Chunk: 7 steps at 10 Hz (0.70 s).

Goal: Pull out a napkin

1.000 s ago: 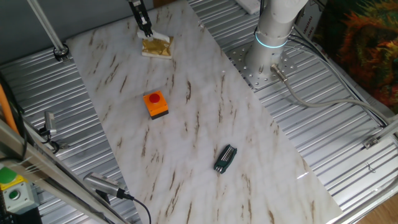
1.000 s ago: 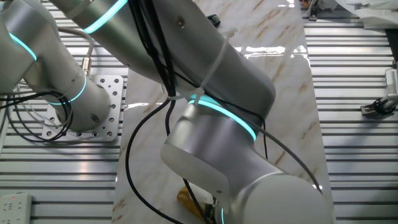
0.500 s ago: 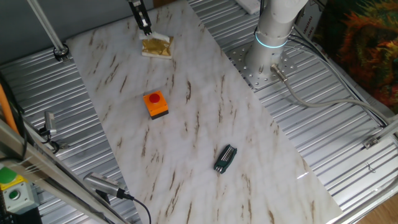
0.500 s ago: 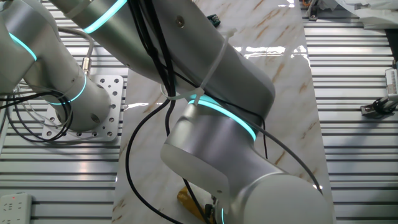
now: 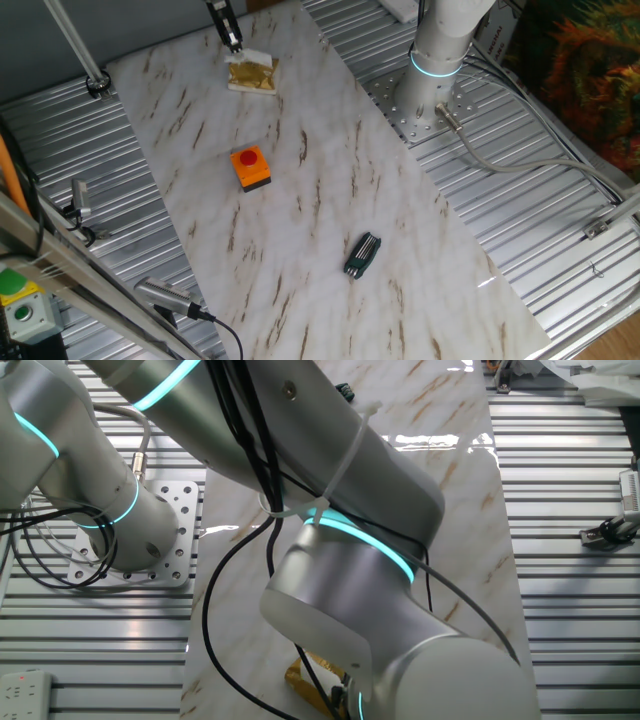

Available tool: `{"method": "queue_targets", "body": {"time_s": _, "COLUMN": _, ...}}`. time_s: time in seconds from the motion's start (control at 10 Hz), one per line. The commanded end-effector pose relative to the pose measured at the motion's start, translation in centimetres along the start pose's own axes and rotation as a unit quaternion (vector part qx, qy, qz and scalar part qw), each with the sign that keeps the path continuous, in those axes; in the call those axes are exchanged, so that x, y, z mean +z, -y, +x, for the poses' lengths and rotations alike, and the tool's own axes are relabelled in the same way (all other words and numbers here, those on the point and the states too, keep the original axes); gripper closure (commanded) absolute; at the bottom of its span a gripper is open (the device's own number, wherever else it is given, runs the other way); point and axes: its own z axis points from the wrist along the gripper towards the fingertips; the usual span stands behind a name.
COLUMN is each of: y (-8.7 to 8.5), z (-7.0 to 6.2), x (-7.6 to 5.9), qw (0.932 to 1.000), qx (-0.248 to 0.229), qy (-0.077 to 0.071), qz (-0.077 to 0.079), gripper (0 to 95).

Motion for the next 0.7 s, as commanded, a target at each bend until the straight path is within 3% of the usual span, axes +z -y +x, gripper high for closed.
{"method": "queue_targets", "body": {"time_s": 0.1, "y": -0.2, "z": -0.1, "x": -0.3, "qw": 1.0, "qx": 0.001, "qy": -0.001, "qz": -0.001, "gripper": 95.0}}
{"method": "queue_targets", "body": {"time_s": 0.4, "y": -1.6, "z": -0.9, "x": -1.6, "qw": 0.9999, "qx": 0.011, "qy": -0.005, "qz": -0.002, "gripper": 95.0}}
{"method": "queue_targets", "body": {"time_s": 0.7, "y": -2.5, "z": -0.4, "x": -3.6, "qw": 0.9998, "qx": 0.019, "qy": -0.009, "qz": -0.007, "gripper": 95.0}}
